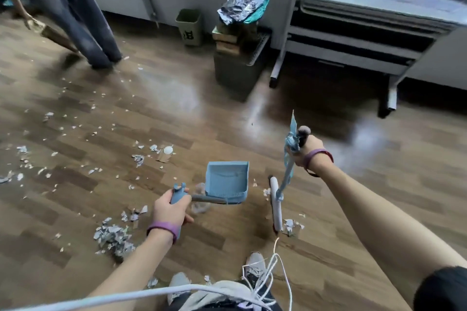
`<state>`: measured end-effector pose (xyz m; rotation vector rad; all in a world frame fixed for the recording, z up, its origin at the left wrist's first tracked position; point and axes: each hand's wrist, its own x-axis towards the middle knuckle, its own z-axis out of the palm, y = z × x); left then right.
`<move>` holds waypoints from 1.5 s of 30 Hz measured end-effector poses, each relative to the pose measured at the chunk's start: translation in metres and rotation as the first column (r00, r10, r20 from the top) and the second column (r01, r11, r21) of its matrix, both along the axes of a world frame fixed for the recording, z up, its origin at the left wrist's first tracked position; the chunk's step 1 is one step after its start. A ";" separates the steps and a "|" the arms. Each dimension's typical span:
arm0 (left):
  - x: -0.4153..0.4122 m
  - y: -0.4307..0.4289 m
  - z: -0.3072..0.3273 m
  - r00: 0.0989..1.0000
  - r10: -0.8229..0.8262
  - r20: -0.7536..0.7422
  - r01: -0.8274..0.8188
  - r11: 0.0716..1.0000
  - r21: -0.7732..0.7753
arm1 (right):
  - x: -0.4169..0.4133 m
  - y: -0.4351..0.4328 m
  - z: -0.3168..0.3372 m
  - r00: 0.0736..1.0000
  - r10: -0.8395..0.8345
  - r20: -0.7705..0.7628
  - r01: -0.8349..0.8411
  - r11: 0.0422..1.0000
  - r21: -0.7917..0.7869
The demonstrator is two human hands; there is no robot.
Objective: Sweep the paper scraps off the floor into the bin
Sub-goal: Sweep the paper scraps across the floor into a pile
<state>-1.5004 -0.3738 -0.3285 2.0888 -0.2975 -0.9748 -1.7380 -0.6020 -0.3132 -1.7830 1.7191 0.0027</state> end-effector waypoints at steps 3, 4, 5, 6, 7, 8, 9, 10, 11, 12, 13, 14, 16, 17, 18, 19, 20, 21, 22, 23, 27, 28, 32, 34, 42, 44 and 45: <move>-0.016 -0.027 -0.006 0.997 -0.062 -0.046 0.062 0.998 0.004 | -0.031 -0.014 -0.012 0.995 0.000 -0.104 0.002 1.000 0.019; -0.019 -0.033 -0.007 0.995 -0.073 -0.065 0.073 0.997 0.005 | -0.037 -0.019 -0.017 0.989 0.021 -0.146 -0.017 0.999 0.029; -0.022 -0.039 -0.008 0.993 -0.080 -0.083 0.081 0.997 0.008 | -0.039 -0.022 -0.021 0.984 0.034 -0.177 -0.028 0.999 0.036; -0.024 -0.044 -0.009 0.991 -0.089 -0.099 0.091 0.996 0.010 | -0.040 -0.026 -0.026 0.978 0.046 -0.204 -0.037 0.998 0.047; -0.025 -0.048 -0.010 0.988 -0.100 -0.116 0.102 0.995 0.013 | -0.040 -0.029 -0.030 0.970 0.068 -0.234 -0.057 0.997 0.053; -0.024 -0.051 -0.011 0.985 -0.110 -0.135 0.113 0.993 0.015 | -0.038 -0.033 -0.036 0.958 0.106 -0.266 -0.094 0.994 0.057; -0.022 -0.053 -0.013 0.981 -0.119 -0.152 0.123 0.992 0.019 | -0.035 -0.036 -0.043 0.947 0.139 -0.291 -0.125 0.990 0.066; -0.017 -0.054 -0.015 0.978 -0.126 -0.167 0.132 0.991 0.025 | -0.032 -0.040 -0.051 0.939 0.160 -0.303 -0.143 0.987 0.078; -0.011 -0.055 -0.018 0.975 -0.132 -0.177 0.140 0.990 0.034 | -0.025 -0.043 -0.058 0.937 0.167 -0.308 -0.143 0.985 0.100; -0.004 -0.055 -0.021 0.974 -0.136 -0.183 0.146 0.988 0.041 | -0.018 -0.046 -0.067 0.937 0.162 -0.309 -0.131 0.984 0.119; 0.005 -0.055 -0.025 0.973 -0.136 -0.187 0.148 0.988 0.050 | -0.009 -0.049 -0.076 0.937 0.148 -0.316 -0.108 0.984 0.143; 0.015 -0.056 -0.029 0.972 -0.135 -0.192 0.148 0.987 0.058 | 0.000 -0.050 -0.085 0.942 0.123 -0.313 -0.073 0.983 0.168; 0.038 -0.058 -0.037 0.968 -0.135 -0.210 0.154 0.985 0.078 | 0.021 -0.050 -0.105 0.952 0.068 -0.298 -0.003 0.977 0.212; 0.052 -0.060 -0.041 0.966 -0.140 -0.219 0.162 0.983 0.086 | 0.035 -0.048 -0.113 0.954 0.052 -0.296 0.017 0.974 0.228; 0.066 -0.061 -0.045 0.963 -0.150 -0.222 0.173 0.981 0.091 | 0.051 -0.047 -0.123 0.957 0.052 -0.287 0.018 0.971 0.237; 0.082 -0.063 -0.050 0.962 -0.158 -0.224 0.183 0.978 0.098 | 0.070 -0.044 -0.131 0.958 0.066 -0.278 0.007 0.967 0.256; 0.098 -0.063 -0.054 0.961 -0.162 -0.225 0.190 0.976 0.105 | 0.092 -0.042 -0.139 0.960 0.091 -0.266 -0.015 0.961 0.275; 0.115 -0.063 -0.059 0.961 -0.166 -0.221 0.195 0.974 0.115 | 0.117 -0.039 -0.143 0.958 0.124 -0.259 -0.043 0.954 0.296; 0.132 -0.063 -0.062 0.961 -0.171 -0.216 0.201 0.972 0.124 | 0.144 -0.036 -0.148 0.956 0.154 -0.250 -0.072 0.948 0.309; 0.150 -0.063 -0.065 0.962 -0.175 -0.211 0.205 0.970 0.132 | 0.171 -0.033 -0.151 0.957 0.167 -0.239 -0.087 0.946 0.312; 0.221 -0.064 -0.072 0.973 -0.157 -0.170 0.184 0.970 0.161 | 0.280 -0.029 -0.152 0.969 0.188 -0.159 -0.148 0.961 0.233; 0.236 -0.063 -0.072 0.978 -0.141 -0.156 0.166 0.973 0.160 | 0.307 -0.030 -0.150 0.973 0.191 -0.131 -0.160 0.964 0.211; 0.284 -0.054 -0.069 0.993 -0.047 -0.111 0.063 0.987 0.147 | 0.415 -0.030 -0.127 0.987 0.160 0.013 -0.160 0.971 0.179; 0.300 -0.048 -0.066 0.996 0.024 -0.085 -0.012 0.991 0.137 | 0.459 -0.029 -0.113 0.985 0.149 0.087 -0.162 0.972 0.171; 0.347 -0.043 -0.035 0.949 0.311 0.046 -0.313 0.949 0.031 | 0.529 -0.044 -0.084 0.951 0.017 0.309 -0.089 0.972 0.218; 0.359 -0.044 -0.027 0.931 0.357 0.080 -0.359 0.933 0.012 | 0.523 -0.049 -0.080 0.933 0.019 0.360 -0.117 0.961 0.252; 0.363 -0.045 -0.024 0.922 0.378 0.086 -0.379 0.925 0.000 | 0.519 -0.052 -0.076 0.916 -0.017 0.402 -0.097 0.960 0.262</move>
